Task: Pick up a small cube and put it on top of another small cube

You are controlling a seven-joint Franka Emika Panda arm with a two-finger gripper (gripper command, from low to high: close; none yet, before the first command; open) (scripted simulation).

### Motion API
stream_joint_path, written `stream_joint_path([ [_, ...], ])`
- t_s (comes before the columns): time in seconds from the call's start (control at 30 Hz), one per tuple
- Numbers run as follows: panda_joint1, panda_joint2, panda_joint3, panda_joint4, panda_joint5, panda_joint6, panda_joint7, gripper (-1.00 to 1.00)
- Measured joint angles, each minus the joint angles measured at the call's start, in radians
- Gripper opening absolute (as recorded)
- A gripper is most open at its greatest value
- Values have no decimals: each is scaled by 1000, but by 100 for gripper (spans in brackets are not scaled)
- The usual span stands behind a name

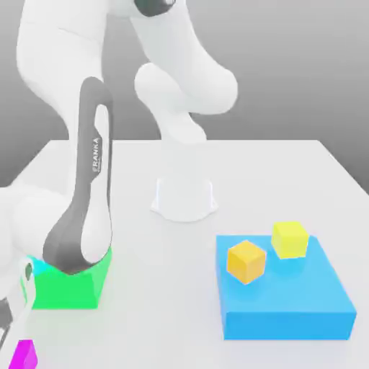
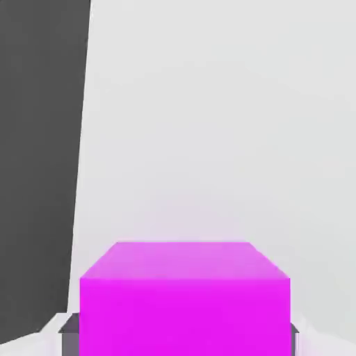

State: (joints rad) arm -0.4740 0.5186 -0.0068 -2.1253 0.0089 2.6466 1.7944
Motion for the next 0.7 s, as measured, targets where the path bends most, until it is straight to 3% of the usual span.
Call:
stream_joint_path([
  [0.37,-32,-366,-60,-204,-130,-181,-182,-100],
  [0.7,-75,-701,-114,-422,-50,-281,-539,-100],
])
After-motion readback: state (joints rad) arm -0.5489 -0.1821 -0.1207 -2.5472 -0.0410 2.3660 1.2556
